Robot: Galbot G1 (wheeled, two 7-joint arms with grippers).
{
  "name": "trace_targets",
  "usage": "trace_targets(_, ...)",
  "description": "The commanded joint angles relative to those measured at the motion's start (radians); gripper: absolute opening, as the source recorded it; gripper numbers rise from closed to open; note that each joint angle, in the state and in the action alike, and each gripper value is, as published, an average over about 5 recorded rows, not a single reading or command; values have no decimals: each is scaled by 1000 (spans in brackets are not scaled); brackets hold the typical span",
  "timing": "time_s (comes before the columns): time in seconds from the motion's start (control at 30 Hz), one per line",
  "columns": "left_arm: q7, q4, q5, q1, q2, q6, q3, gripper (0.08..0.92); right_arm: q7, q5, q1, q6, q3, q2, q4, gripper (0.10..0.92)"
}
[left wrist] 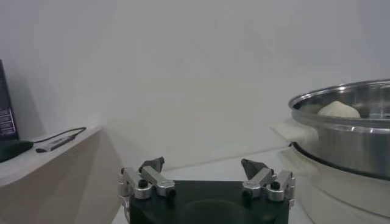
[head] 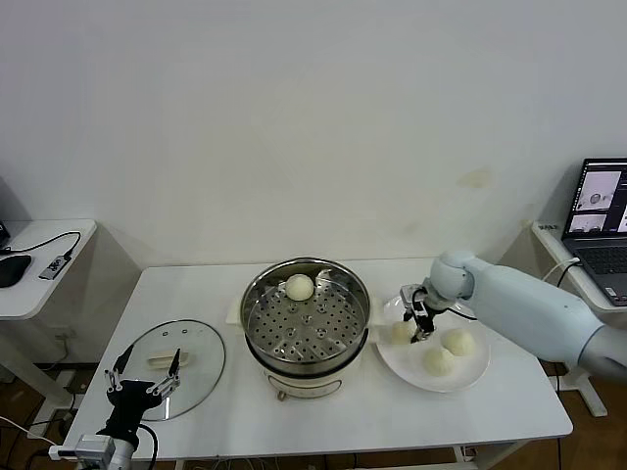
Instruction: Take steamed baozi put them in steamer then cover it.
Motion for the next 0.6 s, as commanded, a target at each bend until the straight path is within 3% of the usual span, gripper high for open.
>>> trace_targets(0.03, -1, -3, 0, 1, 0, 0, 1, 823, -12, 95, 209, -5, -70, -91, 87, 510)
trace_targets(0.33, -2, -18, -3, -1, 9, 2, 9, 823, -18, 280, 522, -60, -192, -64, 138, 518)
trace_targets(0.6, -4, -19, -3, -5, 11, 5, 11, 823, 52, 474, 612, -158, -276, 92, 179, 526)
